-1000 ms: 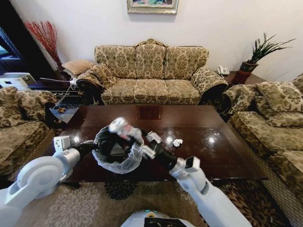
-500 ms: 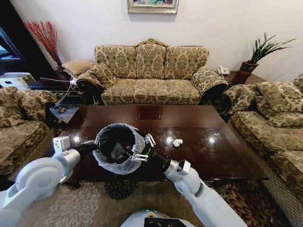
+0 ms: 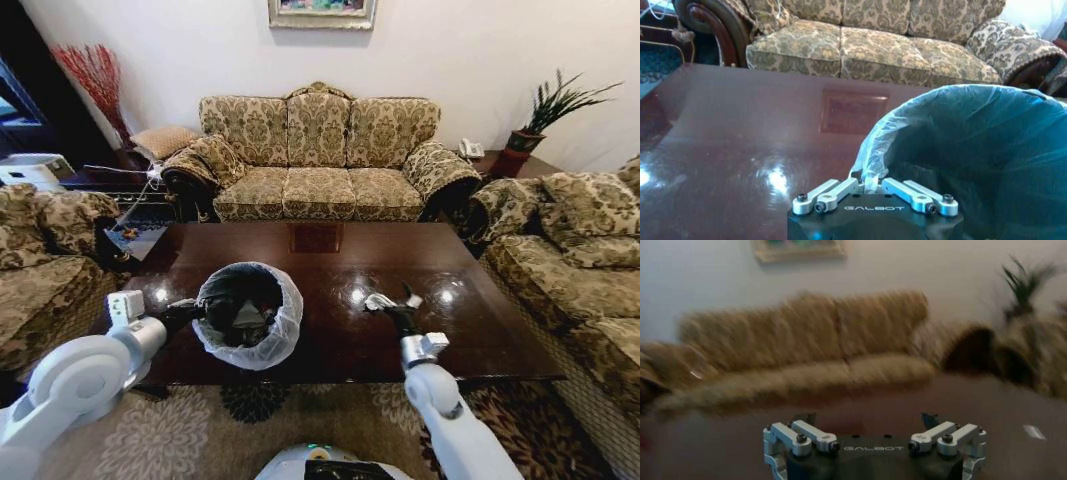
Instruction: Move to the front of the table and place the trash on the table into the trash bin.
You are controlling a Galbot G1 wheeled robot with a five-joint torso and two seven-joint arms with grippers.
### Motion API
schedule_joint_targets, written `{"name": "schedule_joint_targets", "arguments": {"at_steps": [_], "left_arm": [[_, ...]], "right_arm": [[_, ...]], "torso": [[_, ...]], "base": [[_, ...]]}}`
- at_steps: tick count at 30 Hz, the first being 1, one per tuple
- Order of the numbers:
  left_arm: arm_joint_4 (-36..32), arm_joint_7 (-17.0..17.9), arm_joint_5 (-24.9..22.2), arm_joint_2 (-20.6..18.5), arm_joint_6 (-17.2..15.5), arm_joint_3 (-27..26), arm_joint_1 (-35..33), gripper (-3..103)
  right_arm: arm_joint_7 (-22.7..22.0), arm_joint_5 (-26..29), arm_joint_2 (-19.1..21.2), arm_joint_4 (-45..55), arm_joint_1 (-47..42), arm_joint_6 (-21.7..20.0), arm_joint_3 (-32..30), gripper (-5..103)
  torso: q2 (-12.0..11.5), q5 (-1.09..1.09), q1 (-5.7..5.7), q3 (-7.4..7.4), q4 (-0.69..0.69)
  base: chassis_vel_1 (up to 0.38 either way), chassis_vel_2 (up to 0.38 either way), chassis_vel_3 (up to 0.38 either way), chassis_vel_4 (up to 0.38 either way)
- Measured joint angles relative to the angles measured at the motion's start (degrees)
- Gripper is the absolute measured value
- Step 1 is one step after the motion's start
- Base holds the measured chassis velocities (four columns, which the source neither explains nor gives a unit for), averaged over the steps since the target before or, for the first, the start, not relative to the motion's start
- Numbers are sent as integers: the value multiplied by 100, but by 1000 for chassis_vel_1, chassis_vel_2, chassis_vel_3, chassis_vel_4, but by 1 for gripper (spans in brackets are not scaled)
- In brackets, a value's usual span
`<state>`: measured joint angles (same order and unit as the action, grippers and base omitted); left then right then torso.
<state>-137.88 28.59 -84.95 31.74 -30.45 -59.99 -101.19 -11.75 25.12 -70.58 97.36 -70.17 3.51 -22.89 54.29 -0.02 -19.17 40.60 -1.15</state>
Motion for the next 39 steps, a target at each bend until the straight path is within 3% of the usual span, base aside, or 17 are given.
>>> {"name": "schedule_joint_targets", "arguments": {"at_steps": [9, 13, 19, 22, 23, 25, 26, 28, 31, 34, 35, 39], "left_arm": [[-62, 1, 14, 138, 17, -61, -115, 1], [-72, 1, 25, 177, 23, -69, -134, 1], [-68, -17, 90, 229, 25, -24, -142, 1], [-65, -24, 93, 230, 29, -19, -136, 1], [-64, -30, 94, 230, 31, -19, -133, 1], [-62, -31, 94, 230, 31, -18, -132, 1], [-60, -33, 96, 231, 33, -18, -131, 1], [-60, -35, 96, 234, 36, -18, -131, 1], [-62, -38, 96, 237, 38, -21, -130, 1], [-65, -38, 96, 237, 40, -24, -130, 1], [-68, -39, 96, 242, 41, -27, -131, 1], [-82, -39, 96, 258, 41, -29, -133, 1]], "right_arm": [[327, 319, -172, -1248, 743, -264, 314, 102], [599, 328, -180, -1481, 859, -293, 410, 95], [920, 131, -182, -1566, 896, -311, 553, 67], [957, -23, -207, -1581, 901, -332, 594, 62], [975, -103, -228, -1586, 904, -361, 627, 51], [981, -124, -235, -1586, 906, -373, 640, 51], [1001, -161, -250, -1586, 910, -400, 666, 41], [1024, -179, -271, -1585, 912, -420, 677, 41], [1068, -191, -322, -1572, 913, -496, 685, 24], [1069, -180, -341, -1566, 912, -532, 685, 19], [1069, -134, -346, -1554, 905, -568, 683, 8], [1065, -71, -341, -1491, 874, -584, 670, 3]], "torso": [[0, 2, 0, 0, -2], [0, 2, 0, 0, -1], [0, 2, 0, 0, -1], [0, 2, 0, 0, -1], [0, 2, 0, 0, -1], [0, 2, 0, 0, -1], [0, 2, 0, 0, -1], [0, 2, 0, 0, -1], [0, 2, 0, 0, -1], [0, 2, 0, 0, -1], [0, 2, 0, 0, -1], [0, 1, 0, 0, -1]], "base": [[0, 0, 0, 0], [0, 0, 0, 0], [0, 0, 0, 0], [0, 0, 0, 0], [0, 0, 0, 0], [0, 0, 0, 0], [0, 0, 0, 0], [0, 0, 0, 0], [0, 0, 0, 0], [0, 0, 0, 0], [0, 0, 0, 0], [0, 0, 0, 0]]}}
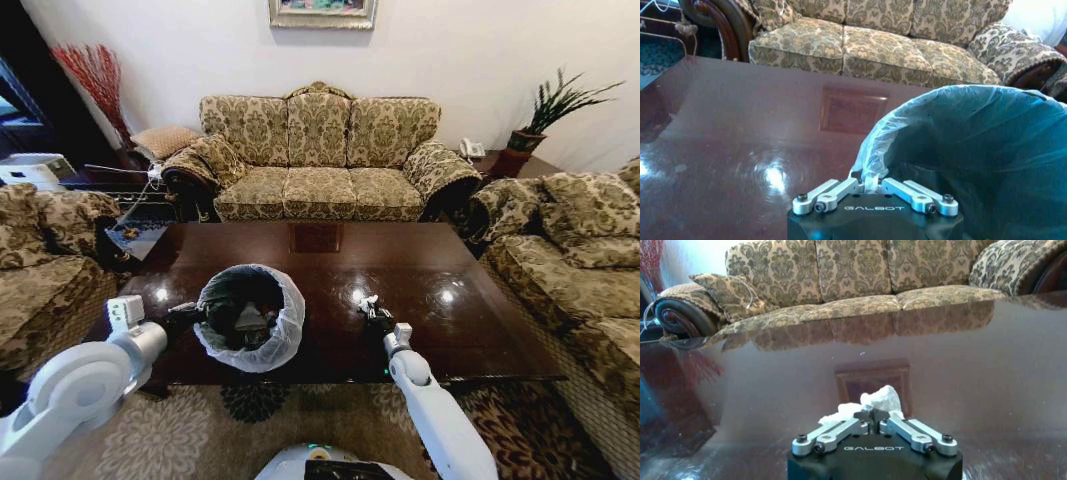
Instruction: Move to the front of the table and place the trash on the table into the trash bin.
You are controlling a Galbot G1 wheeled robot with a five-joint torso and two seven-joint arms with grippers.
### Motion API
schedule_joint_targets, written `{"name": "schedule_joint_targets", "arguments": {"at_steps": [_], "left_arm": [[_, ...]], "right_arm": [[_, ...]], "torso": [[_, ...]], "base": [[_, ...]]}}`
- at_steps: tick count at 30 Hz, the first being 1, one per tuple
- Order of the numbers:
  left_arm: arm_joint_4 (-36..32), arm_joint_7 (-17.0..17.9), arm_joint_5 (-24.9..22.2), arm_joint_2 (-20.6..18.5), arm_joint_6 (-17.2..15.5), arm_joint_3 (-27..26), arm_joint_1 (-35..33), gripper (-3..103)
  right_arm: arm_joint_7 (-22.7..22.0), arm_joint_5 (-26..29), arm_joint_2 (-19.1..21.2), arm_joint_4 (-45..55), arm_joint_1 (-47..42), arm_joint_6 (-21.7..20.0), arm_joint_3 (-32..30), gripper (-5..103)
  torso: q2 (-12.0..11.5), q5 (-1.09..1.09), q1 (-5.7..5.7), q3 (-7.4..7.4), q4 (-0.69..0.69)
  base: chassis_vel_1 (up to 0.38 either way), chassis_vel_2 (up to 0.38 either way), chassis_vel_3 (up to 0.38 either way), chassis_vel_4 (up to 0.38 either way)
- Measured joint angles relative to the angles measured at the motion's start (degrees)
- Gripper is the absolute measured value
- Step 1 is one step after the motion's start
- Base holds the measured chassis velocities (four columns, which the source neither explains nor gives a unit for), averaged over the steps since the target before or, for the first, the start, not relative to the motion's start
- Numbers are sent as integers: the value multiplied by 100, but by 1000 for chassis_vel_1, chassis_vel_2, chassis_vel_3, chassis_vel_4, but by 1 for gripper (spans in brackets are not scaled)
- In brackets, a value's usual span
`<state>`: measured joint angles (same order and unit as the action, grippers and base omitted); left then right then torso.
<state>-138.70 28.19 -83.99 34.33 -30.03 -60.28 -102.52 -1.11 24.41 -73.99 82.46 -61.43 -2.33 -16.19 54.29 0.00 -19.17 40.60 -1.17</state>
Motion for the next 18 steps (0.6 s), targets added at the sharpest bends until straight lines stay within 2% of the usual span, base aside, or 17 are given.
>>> {"name": "schedule_joint_targets", "arguments": {"at_steps": [5, 6, 7, 8, 9, 10, 13, 14, 18], "left_arm": [[-22, 0, 0, 28, 1, -12, -13, 1], [-26, 0, 0, 31, 1, -23, -26, 1], [-27, 0, 0, 31, 1, -26, -31, 1], [-28, 4, 0, 31, 1, -31, -38, 1], [-28, 4, 0, 31, 1, -31, -38, 1], [-28, 6, 0, 29, 1, -32, -39, 1], [-28, 17, 1, 8, 1, -32, -40, 1], [-28, 17, 1, 8, 1, -32, -40, 1], [-51, 24, 1, -6, 0, -32, -62, 1]], "right_arm": [[302, 515, 116, 861, -201, 228, -93, 0], [679, 737, 192, 1392, -289, 399, -120, 0], [828, 790, 220, 1579, -307, 451, -127, 0], [1231, 929, 329, 2199, -343, 566, -113, 0], [1231, 929, 329, 2199, -343, 566, -113, 0], [1419, 1021, 394, 2536, -345, 591, -69, 0], [1940, 1381, 676, 3739, -207, 490, 374, 0], [1940, 1381, 676, 3739, -207, 490, 374, 0], [2172, 1225, 931, 4385, -49, 473, 1165, 0]], "torso": [[0, 0, 0, 0, 0], [0, 0, 0, 0, 1], [0, 1, 0, 0, 1], [0, 1, 0, -1, 1], [0, 1, 0, -1, 1], [0, 3, 0, -1, 0], [2, 2, 1, -1, 1], [2, 2, 1, -1, 1], [1, 1, 1, -1, 0]], "base": [[0, 0, 0, 0], [0, 0, 0, 0], [0, 0, 0, 0], [0, 0, 0, 0], [0, 0, 0, 0], [0, 0, 0, 0], [0, 0, 0, 0], [0, 0, 0, 0], [0, 0, 0, 0]]}}
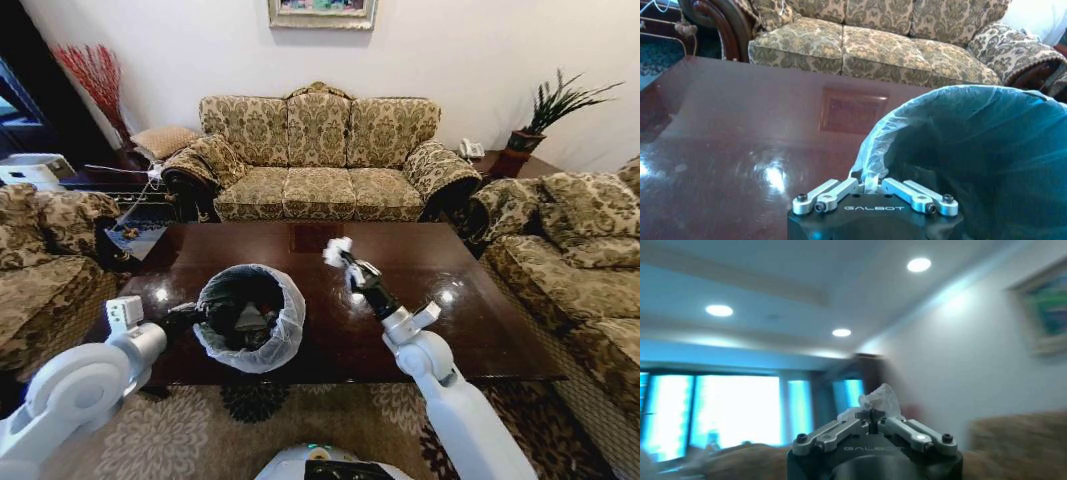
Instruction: Move to the front of the table and place the trash on the table into the trash bin.
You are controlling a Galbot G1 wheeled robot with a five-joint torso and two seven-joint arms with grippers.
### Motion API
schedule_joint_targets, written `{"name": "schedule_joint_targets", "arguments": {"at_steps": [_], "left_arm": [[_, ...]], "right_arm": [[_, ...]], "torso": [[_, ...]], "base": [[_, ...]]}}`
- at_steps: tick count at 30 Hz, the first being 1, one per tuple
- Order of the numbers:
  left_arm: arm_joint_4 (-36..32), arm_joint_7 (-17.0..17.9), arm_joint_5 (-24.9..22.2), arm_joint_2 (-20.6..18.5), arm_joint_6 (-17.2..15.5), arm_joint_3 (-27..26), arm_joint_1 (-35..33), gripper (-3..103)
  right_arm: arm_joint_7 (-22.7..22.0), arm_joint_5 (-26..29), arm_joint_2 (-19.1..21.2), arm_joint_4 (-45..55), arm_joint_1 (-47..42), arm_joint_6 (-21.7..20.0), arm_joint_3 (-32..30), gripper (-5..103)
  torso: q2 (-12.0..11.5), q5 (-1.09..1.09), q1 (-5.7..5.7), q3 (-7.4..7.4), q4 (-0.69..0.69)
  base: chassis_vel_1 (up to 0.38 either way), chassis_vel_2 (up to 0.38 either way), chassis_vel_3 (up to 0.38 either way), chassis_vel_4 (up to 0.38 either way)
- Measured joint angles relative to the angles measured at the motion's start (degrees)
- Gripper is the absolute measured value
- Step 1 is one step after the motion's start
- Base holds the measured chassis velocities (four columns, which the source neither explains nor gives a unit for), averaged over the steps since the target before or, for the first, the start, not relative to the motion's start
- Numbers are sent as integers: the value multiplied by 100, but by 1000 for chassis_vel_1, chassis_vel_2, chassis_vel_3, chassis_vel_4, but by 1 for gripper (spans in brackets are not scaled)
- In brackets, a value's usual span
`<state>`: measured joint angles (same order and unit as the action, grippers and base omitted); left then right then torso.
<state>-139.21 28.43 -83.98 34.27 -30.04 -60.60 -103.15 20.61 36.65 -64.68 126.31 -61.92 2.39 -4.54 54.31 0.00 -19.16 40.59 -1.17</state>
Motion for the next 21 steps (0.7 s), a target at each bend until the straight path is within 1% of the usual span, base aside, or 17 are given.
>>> {"name": "schedule_joint_targets", "arguments": {"at_steps": [2, 3, 4, 6, 9, 11, 12, 15, 16, 18, 20, 21], "left_arm": [[-4, 1, 0, -30, 0, 0, -5, 1], [-4, 1, 0, -30, 0, 0, -5, 1], [-11, 2, 0, -46, 0, 0, -11, 1], [-33, 3, 0, -56, -1, 0, -23, 1], [-51, 5, 0, -54, -2, -4, -35, 1], [-71, 6, 0, -40, -3, -8, -46, 1], [-71, 6, 0, -40, -3, -8, -46, 1], [-91, 7, 0, -38, -8, -9, -56, 1], [-91, 7, 0, -38, -8, -9, -56, 1], [-102, 8, 0, -42, -8, -8, -55, 1], [-106, 8, -1, -42, -8, -9, -56, 1], [-120, 9, -1, -33, -8, -20, -68, 1]], "right_arm": [[161, -179, 71, 144, 73, 0, 435, 0], [161, -179, 71, 144, 73, 0, 435, 0], [203, -352, 85, 155, 135, -5, 685, 0], [241, -678, 85, 69, 237, -47, 969, 0], [249, -875, 81, -32, 271, -91, 1105, 0], [234, -958, 85, -85, 261, -117, 1139, 11], [234, -958, 85, -85, 261, -117, 1139, 11], [174, -983, 102, -83, 244, -127, 1116, 27], [174, -983, 102, -83, 244, -127, 1116, 27], [159, -980, 117, -78, 240, -124, 1093, 38], [156, -978, 121, -74, 235, -124, 1080, 38], [148, -969, 129, -67, 226, -121, 1058, 49]], "torso": [[0, 0, 0, 0, 1], [0, 0, 0, 0, 1], [0, -1, 0, 0, 1], [0, 0, 0, 0, 0], [0, 0, -1, 1, 0], [0, 0, -1, 1, 0], [0, 0, -1, 1, 0], [0, 0, 0, 1, 0], [0, 0, 0, 1, 0], [0, 0, -1, 1, 0], [0, 0, -1, 1, 0], [0, 0, -1, 1, 1]], "base": [[0, 0, 0, 0], [0, 0, 0, 0], [0, 0, 0, 0], [0, 0, 0, 0], [0, 0, 0, 0], [0, 0, 0, 0], [0, 0, 0, 0], [0, 0, 0, 0], [0, 0, 0, 0], [0, 0, 0, 0], [0, 0, 0, 0], [0, 0, 0, 0]]}}
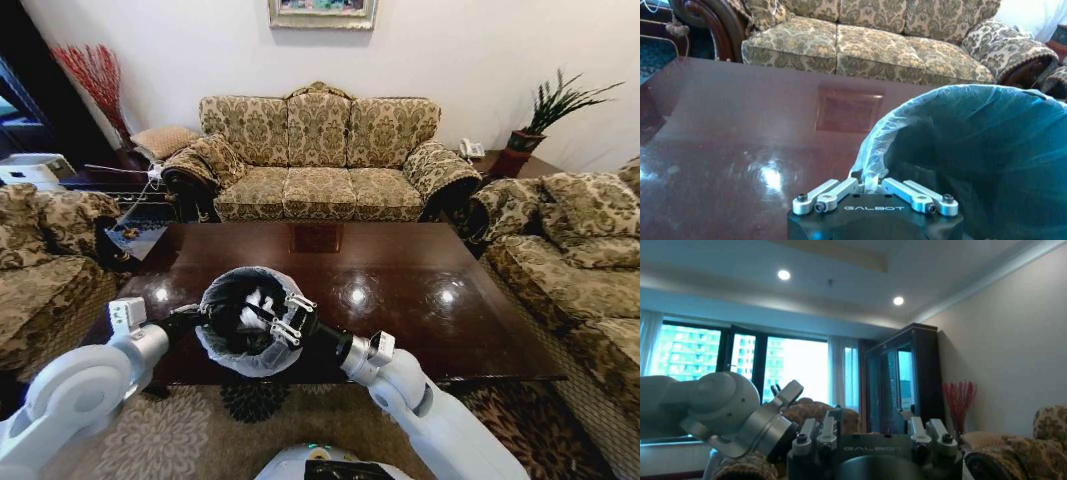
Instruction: Move to the front of the table and place the trash on the table into the trash bin.
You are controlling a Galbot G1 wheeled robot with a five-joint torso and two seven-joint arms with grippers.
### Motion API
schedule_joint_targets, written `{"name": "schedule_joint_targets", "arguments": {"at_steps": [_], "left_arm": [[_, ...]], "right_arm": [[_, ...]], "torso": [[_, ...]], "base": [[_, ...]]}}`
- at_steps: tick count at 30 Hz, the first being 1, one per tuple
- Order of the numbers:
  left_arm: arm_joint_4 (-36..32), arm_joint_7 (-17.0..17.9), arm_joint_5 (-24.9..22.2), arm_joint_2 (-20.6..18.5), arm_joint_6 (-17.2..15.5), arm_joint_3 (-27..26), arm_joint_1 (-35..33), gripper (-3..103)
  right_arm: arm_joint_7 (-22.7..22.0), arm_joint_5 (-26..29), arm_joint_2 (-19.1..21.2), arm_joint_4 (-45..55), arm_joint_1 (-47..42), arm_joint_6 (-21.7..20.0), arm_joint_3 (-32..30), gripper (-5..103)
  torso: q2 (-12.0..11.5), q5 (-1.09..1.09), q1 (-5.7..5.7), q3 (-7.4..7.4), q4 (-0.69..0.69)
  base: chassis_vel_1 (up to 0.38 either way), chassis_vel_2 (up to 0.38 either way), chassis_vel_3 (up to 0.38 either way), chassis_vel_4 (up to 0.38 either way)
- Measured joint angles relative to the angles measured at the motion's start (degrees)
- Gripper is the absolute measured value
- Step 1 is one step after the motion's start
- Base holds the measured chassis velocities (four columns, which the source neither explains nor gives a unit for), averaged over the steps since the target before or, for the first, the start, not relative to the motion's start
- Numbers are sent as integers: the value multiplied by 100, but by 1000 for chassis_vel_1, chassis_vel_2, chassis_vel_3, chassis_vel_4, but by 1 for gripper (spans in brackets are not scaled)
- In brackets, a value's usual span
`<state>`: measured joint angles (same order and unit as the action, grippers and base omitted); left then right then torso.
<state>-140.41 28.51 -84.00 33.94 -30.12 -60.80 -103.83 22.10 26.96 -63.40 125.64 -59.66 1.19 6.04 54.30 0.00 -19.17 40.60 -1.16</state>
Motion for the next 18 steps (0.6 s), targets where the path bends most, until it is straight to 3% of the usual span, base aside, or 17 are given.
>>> {"name": "schedule_joint_targets", "arguments": {"at_steps": [1, 2, 4, 6, 7, 11, 12, 13, 14, 16, 18], "left_arm": [[-9, 0, 0, 8, -1, -14, -11, 1], [-20, 4, -1, 29, -3, -50, -34, 1], [-26, 14, -1, 42, -12, -78, -48, 1], [-39, 81, -1, 84, -118, -153, -68, 1], [-39, 81, -1, 84, -118, -153, -68, 1], [-82, 225, 69, 644, -342, -1050, -457, 1], [-82, 225, 69, 644, -342, -1050, -457, 1], [-45, 225, 122, 950, -315, -1483, -725, 1], [-38, 224, 126, 985, -311, -1534, -755, 1], [103, 182, 227, 1444, -207, -2163, -1112, 1], [144, 169, 256, 1529, -172, -2261, -1172, 1]], "right_arm": [[-1, 12, 2, 1, -6, 12, -11, 49], [0, 68, 3, 19, -22, 65, -50, 60], [4, 132, -6, 50, -46, 114, -105, 60], [-47, 221, -49, 154, -127, 208, -270, 71], [-47, 221, -49, 154, -127, 208, -270, 71], [-1082, 552, -271, 334, -513, 652, -1299, 92], [-1082, 552, -271, 334, -513, 652, -1299, 92], [-1343, 630, -319, 212, -631, 713, -1738, 96], [-1366, 637, -324, 194, -649, 717, -1787, 96], [-1552, 771, -380, -17, -789, 760, -2308, 99], [-1591, 810, -391, -53, -815, 762, -2393, 100]], "torso": [[0, 0, 0, 0, 0], [-1, 0, 0, 0, -1], [-1, 0, 0, 0, -1], [-1, 0, 0, 0, 0], [-1, 0, 0, 0, 0], [-1, -1, 0, 0, 0], [-1, -1, 0, 0, 0], [-1, -1, 0, -1, 0], [-1, -1, 0, -1, 0], [-1, -2, 0, 0, 0], [-1, -2, 0, 0, 0]], "base": [[0, 0, 0, 0], [0, 0, 0, 0], [0, 0, 0, 0], [0, 0, 0, 0], [0, 0, 0, 0], [0, 0, 0, 0], [0, 0, 0, 0], [0, 0, 0, 0], [0, 0, 0, 0], [0, 0, 0, 0], [0, 0, 0, 0]]}}
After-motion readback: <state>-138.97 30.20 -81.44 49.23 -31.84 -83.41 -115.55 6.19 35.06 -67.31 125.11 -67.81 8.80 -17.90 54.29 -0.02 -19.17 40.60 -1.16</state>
